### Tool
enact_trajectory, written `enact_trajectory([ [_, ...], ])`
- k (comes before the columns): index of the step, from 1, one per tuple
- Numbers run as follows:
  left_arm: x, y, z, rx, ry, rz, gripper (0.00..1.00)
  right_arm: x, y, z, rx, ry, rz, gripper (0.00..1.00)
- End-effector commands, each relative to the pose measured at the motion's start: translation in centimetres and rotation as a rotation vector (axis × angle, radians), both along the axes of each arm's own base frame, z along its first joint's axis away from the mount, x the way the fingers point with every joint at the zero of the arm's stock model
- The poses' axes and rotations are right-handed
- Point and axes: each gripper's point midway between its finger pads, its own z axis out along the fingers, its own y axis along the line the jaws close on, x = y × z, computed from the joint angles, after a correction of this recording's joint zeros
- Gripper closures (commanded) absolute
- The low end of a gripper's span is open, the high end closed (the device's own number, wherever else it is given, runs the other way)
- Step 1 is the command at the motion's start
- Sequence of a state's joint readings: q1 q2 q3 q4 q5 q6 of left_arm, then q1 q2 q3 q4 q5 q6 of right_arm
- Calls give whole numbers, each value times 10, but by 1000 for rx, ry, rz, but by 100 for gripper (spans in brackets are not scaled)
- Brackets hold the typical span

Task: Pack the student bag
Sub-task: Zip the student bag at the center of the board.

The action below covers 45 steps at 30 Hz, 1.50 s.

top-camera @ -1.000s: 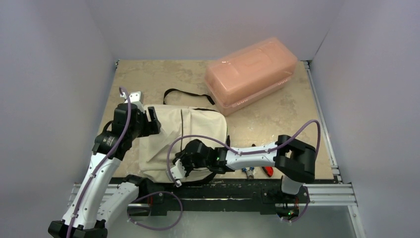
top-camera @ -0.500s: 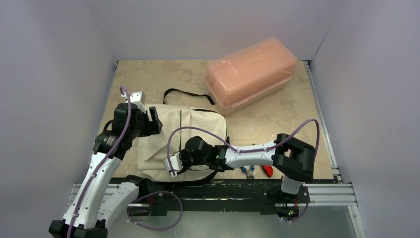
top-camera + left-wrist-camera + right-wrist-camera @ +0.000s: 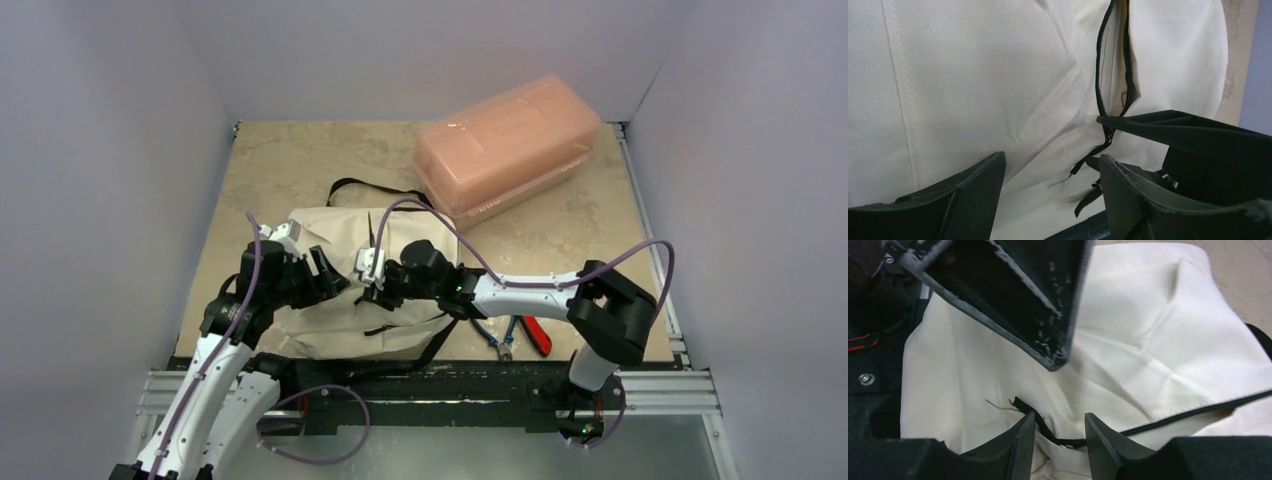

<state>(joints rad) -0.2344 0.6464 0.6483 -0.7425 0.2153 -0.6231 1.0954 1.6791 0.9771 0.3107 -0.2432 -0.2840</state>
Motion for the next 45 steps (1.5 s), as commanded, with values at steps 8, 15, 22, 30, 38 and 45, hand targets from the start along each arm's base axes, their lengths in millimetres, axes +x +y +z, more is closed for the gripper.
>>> enact_trajectory([
  [8,5,8,-17,-30,20,130,32,4,-8,74,250,-143,-66,43],
  [15,4,13,-13,-17,-9,147,36,-30,3,52,154,-340,108,44],
  [22,3,13,-14,-15,-5,143,36,-10,18,38,120,-349,40,51],
  [30,3,13,-17,-10,4,140,37,0,26,28,102,-351,4,62],
  [38,4,14,-18,-4,3,143,37,-6,28,30,135,-182,40,99],
  [45,2,13,-17,-11,5,141,37,-6,19,42,197,-125,28,83],
])
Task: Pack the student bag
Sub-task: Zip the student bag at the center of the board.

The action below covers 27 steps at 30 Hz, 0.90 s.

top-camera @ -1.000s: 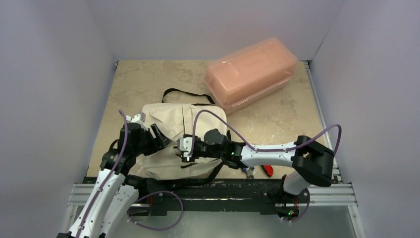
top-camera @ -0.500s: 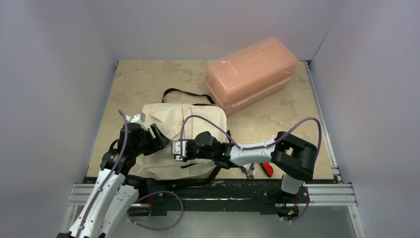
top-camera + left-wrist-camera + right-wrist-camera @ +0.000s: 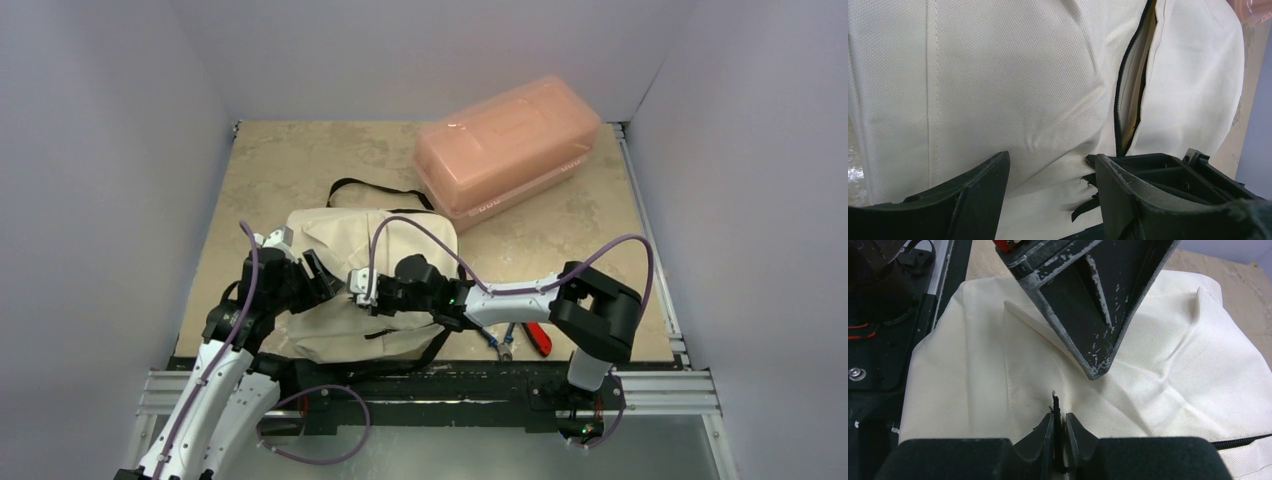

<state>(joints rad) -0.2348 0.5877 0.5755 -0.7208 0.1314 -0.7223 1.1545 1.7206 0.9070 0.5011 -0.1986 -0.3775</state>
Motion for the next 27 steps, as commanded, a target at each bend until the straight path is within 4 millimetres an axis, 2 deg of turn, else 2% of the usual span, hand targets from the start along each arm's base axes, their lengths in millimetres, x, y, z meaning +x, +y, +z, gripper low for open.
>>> enact_trajectory([
  [1,1,2,-1,2,-8,12,37,8,3,51,160,23,-13,83],
  [9,1,1,2,-5,-7,6,38,10,4,50,194,76,6,72],
  [15,-2,0,4,-11,-5,0,38,7,7,49,203,98,29,80],
  [18,-3,-2,4,-21,1,0,38,10,7,53,224,162,34,100],
  [21,-4,-2,3,-30,12,4,40,12,2,60,264,251,43,100],
  [24,-7,-6,2,-52,22,0,52,16,-3,66,292,335,-7,100],
  [27,-10,-14,-2,-104,38,-10,61,23,-9,81,365,468,-63,100],
])
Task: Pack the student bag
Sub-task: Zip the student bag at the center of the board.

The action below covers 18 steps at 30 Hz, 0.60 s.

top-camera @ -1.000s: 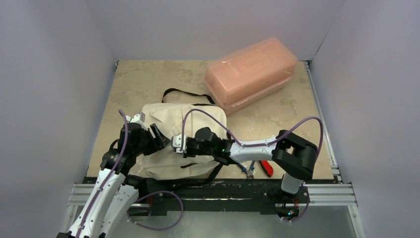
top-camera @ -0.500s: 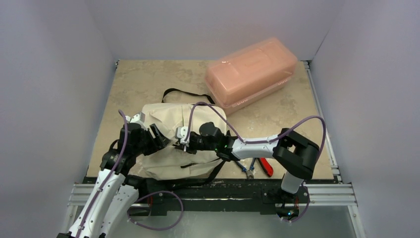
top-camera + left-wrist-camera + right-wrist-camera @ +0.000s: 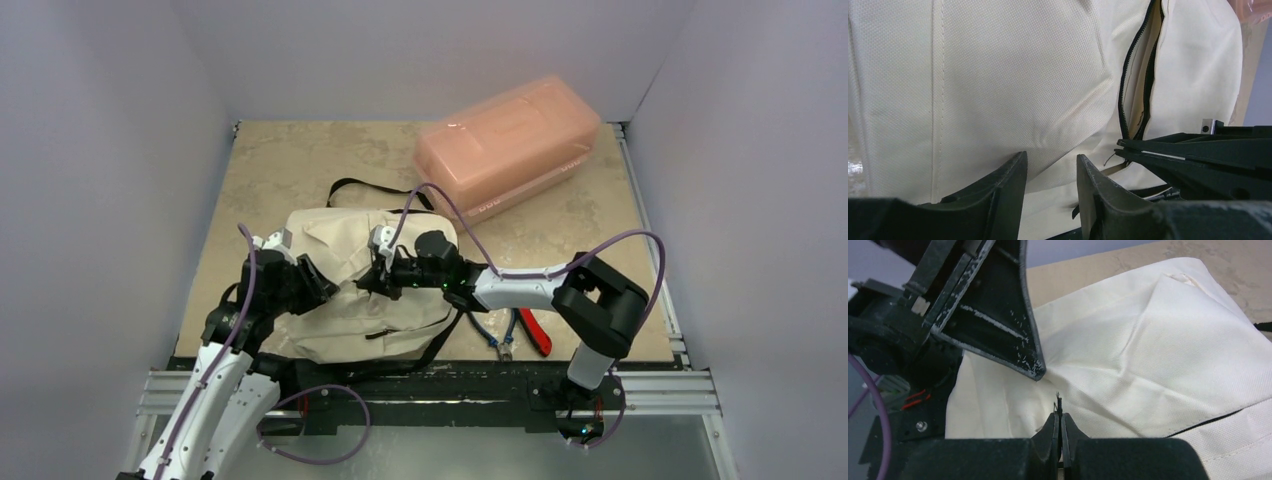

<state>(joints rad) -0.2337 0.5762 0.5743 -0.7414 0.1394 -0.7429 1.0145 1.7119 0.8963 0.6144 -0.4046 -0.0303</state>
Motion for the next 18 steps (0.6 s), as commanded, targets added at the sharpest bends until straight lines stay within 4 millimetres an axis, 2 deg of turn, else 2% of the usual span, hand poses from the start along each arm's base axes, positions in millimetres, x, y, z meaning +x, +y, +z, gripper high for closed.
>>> enact_trajectory([
  [1,-6,-16,-5,-107,25,-24,62,7,-1,59,192,189,-60,100],
  [5,-12,-22,-30,-139,108,-28,66,18,5,66,205,241,-106,100],
  [8,-18,-21,-44,-132,165,-21,66,42,0,76,251,222,-213,100],
  [9,-20,-19,-46,-126,174,0,66,64,-4,92,319,225,-281,100],
  [10,-19,-17,-44,-121,163,8,66,71,-6,98,335,222,-305,100],
  [12,-15,-18,-30,-121,105,-10,61,85,-8,109,366,222,-339,100],
  [13,-13,-21,-18,-131,54,-38,55,87,-6,114,369,218,-327,100],
  [15,-7,-32,16,-165,-85,-136,43,87,-1,117,352,224,-306,100],
  [17,-6,-46,54,-205,-225,-250,38,83,1,116,345,239,-280,100],
  [18,-7,-49,65,-214,-260,-277,37,80,2,115,348,254,-269,100],
])
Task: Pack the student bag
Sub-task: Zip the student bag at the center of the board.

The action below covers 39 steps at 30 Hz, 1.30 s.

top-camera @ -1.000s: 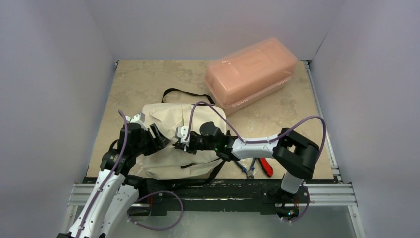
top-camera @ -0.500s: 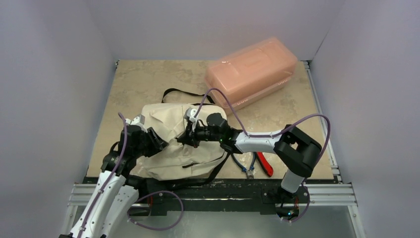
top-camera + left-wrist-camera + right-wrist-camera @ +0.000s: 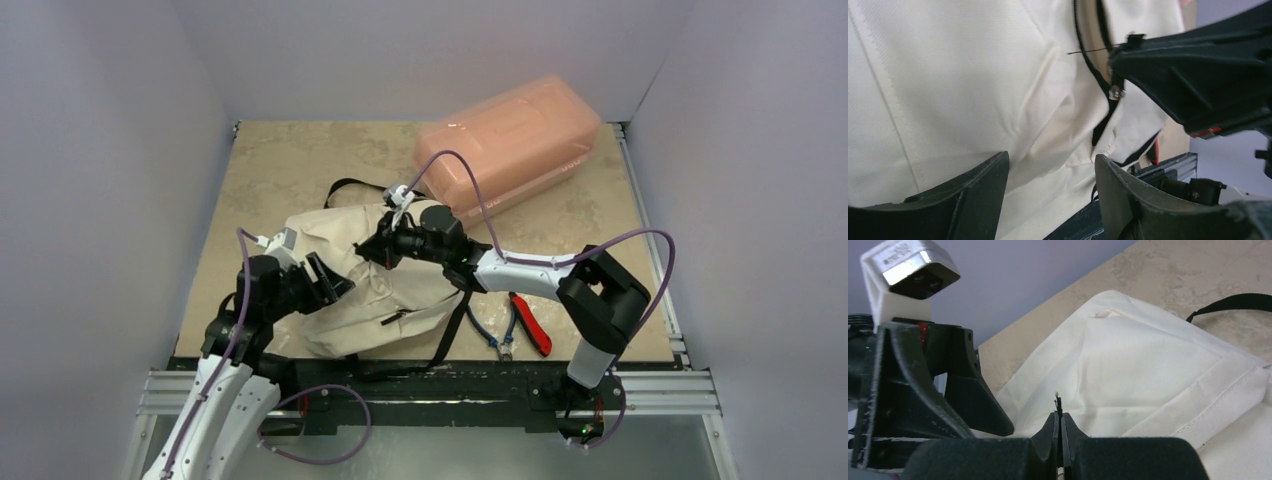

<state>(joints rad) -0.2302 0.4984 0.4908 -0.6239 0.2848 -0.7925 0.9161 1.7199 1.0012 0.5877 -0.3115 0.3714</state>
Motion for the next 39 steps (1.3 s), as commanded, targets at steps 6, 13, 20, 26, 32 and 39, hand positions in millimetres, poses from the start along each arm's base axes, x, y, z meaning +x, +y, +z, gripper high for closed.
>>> enact_trajectory([
  [6,-6,-56,65,-106,-252,-305,44,16,4,74,207,-32,-45,100],
  [13,7,-78,32,-34,-139,-277,51,11,3,77,216,-9,-28,100],
  [20,23,-71,16,50,-133,-227,52,6,4,74,212,-3,-5,100],
  [26,32,-69,21,77,-161,-209,55,4,6,77,219,-6,2,100],
  [32,22,-69,-23,99,-31,-218,100,19,11,93,237,-29,-50,100],
  [39,-14,-44,-47,101,42,-168,100,103,9,110,171,-180,-296,100],
])
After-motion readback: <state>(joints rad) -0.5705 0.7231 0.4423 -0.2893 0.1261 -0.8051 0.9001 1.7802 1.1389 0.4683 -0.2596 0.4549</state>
